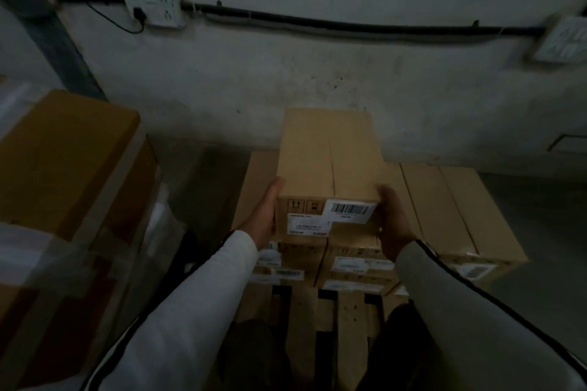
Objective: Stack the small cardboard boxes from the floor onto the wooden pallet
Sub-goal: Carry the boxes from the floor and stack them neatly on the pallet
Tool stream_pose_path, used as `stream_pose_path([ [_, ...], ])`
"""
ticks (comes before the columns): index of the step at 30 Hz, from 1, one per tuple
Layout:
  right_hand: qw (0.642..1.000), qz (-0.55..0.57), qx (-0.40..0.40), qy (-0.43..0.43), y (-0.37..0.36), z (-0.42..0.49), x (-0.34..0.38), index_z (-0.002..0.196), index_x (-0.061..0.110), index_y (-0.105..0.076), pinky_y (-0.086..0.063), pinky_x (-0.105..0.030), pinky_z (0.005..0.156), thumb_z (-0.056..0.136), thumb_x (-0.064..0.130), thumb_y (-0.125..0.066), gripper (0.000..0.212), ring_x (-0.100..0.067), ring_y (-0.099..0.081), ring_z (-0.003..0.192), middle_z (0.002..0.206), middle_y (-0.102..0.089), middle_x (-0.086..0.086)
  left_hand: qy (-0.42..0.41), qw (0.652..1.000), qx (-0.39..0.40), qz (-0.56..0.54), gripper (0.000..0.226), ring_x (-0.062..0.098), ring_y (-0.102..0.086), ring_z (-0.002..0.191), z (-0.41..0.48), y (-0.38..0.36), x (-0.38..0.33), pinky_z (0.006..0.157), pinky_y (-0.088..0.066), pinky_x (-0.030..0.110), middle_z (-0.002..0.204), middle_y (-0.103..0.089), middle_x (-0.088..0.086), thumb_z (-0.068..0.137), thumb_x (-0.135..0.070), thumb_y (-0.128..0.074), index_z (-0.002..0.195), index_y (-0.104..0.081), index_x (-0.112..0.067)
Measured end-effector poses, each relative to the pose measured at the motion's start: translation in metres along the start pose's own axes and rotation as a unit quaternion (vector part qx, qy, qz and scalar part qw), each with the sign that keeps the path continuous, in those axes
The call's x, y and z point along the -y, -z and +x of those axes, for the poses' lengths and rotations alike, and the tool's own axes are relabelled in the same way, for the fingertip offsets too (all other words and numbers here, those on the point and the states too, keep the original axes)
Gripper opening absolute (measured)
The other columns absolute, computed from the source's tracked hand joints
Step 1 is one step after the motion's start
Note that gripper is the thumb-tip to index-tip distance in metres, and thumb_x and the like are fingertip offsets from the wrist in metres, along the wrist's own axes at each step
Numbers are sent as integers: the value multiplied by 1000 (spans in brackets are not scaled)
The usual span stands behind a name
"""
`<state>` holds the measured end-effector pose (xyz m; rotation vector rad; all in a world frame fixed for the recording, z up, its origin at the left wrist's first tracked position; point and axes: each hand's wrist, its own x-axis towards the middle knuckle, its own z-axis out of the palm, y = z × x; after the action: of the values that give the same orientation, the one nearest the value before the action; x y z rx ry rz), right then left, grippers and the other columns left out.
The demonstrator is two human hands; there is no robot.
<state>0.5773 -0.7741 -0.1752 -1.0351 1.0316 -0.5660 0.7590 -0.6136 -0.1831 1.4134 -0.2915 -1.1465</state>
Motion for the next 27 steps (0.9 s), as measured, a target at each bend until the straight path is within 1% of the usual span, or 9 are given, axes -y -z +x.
stream_pose_path([
  [2,1000,-12,-4,-15,3,-9,-12,131,28,-56,-33,-51,111,92,71,-44,59,-23,-50,114,121,-58,0,7,999,26,-20,62,27,-66,115,-2,0,2,103,-48,47,120,-74,5,89,-79,-39,123,-67,-34],
  [6,1000,-2,-8,-18,8,-15,-12,148,25,-45,-27,-56,117,91,72,-44,74,-25,-42,129,130,-50,-1,2,999,26,-26,62,24,-68,111,-11,-8,1,94,-52,42,114,-76,5,95,-74,-31,127,-63,-32],
  [9,1000,2,-11,-14,12,-22,-13,142,25,-49,-34,-49,109,93,69,-45,66,-25,-45,120,130,-52,-4,16,999,32,-22,67,27,-65,116,-13,-7,5,104,-47,47,118,-74,7,92,-78,-32,128,-62,-30],
  [12,1000,-1,-7,-9,15,-31,-14,133,28,-50,-36,-48,105,93,68,-45,56,-24,-45,117,127,-51,-3,26,999,31,-19,68,28,-65,115,-16,-6,8,104,-47,48,115,-75,9,91,-79,-32,122,-64,-29],
  [16,1000,-4,-10,-5,21,-33,-18,140,29,-48,-35,-50,110,94,67,-47,60,-24,-45,122,130,-49,-1,17,999,36,-24,67,26,-64,116,-17,-7,11,105,-45,47,116,-75,7,92,-78,-31,126,-63,-31],
  [19,1000,4,3,5,20,-36,-18,129,35,-49,-32,-52,115,95,67,-44,47,-24,-45,123,129,-50,0,0,999,41,-25,72,23,-65,117,-19,-5,14,104,-47,47,122,-73,3,92,-80,-26,135,-59,-33],
  [22,1000,18,16,-2,26,-36,-22,126,33,-56,-33,-50,114,94,68,-44,49,-22,-49,123,127,-57,0,8,998,5,-61,70,28,-61,121,-25,0,28,102,-47,45,123,-71,2,94,-77,-28,130,-64,-28],
  [24,1000,21,23,1,35,-36,-24,122,28,-63,-35,-50,112,97,62,-45,46,-21,-53,122,125,-64,1,-24,995,-83,54,65,30,-61,121,-22,7,51,106,-43,46,117,-72,-1,89,-80,-39,114,-73,-30],
  [27,1000,-5,13,1,50,-33,-26,113,23,-66,-36,-49,110,104,32,-41,28,-23,-54,122,123,-66,-1,-119,934,-134,310,25,21,-65,109,-18,18,80,92,-46,38,113,-71,-4,101,-49,-51,108,-68,-32],
])
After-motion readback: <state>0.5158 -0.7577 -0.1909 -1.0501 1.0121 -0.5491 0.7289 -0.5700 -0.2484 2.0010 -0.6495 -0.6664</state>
